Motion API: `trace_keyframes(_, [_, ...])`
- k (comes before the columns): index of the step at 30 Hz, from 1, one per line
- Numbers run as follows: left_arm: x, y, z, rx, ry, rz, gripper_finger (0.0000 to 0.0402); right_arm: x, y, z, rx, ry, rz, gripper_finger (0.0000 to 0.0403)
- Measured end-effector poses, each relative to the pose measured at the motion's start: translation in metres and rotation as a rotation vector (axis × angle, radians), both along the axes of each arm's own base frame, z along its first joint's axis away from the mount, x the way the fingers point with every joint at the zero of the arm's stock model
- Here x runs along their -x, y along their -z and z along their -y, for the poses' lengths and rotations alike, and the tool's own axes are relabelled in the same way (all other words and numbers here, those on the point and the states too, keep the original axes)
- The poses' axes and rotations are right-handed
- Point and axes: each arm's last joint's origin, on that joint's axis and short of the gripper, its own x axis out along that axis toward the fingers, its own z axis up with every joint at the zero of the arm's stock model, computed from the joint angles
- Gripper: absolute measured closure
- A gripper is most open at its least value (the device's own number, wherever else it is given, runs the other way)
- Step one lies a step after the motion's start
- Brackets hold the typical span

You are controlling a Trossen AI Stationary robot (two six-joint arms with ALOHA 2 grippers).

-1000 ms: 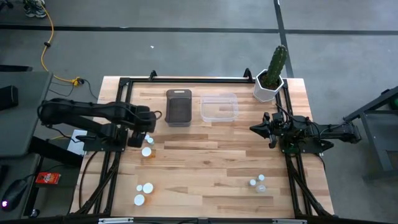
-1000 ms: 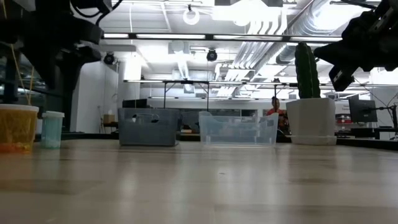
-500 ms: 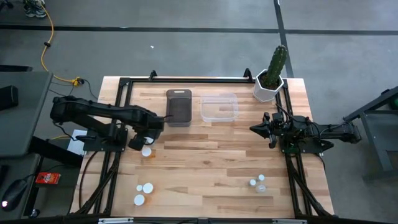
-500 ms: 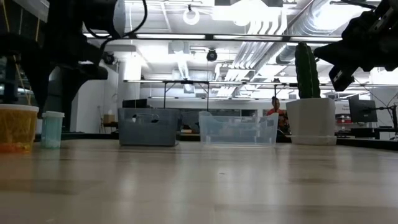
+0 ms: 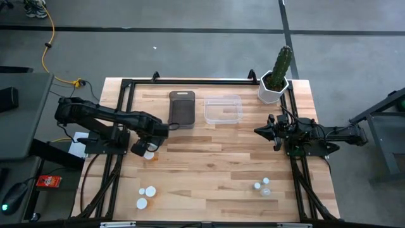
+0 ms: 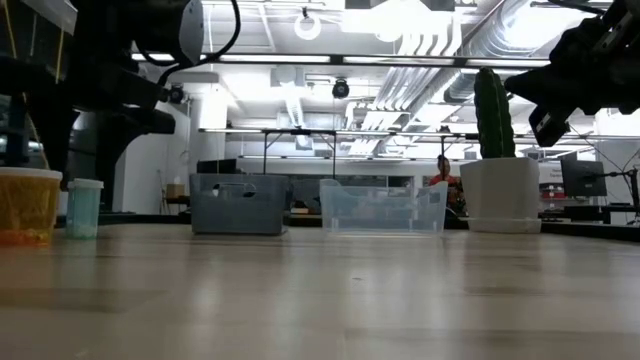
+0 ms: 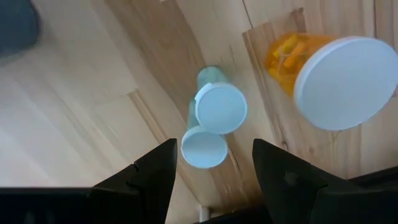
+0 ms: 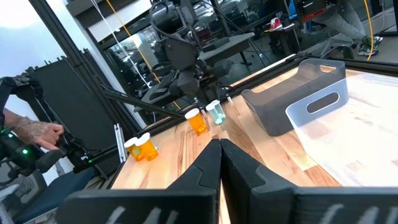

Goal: Pick and place medicine bottles into bin by pill shape (circle, oval)
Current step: Put the blue tablet bottle into the black bin

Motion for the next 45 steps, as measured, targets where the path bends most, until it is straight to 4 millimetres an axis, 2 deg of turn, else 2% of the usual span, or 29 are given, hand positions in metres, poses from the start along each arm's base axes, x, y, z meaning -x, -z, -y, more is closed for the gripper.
trace_keyframes(12, [-0.001,0.001,0.000,0.003,-0.013,0.000,0.0204,0.000,0.000,0.000,0.000,0.000,0.000,0.0402])
trace_keyframes(30, [-0.012,0.023,-0.003,-0.027,-0.007,-0.110,0.0204,0.000,0.000,0.000,0.000,0.000,0.000,0.0402])
trace_keyframes(45, [-0.010,0.023,-0.003,-0.052,0.025,-0.126,0.0211,0.000,0.000,0.000,0.000,0.000,0.000,0.0402])
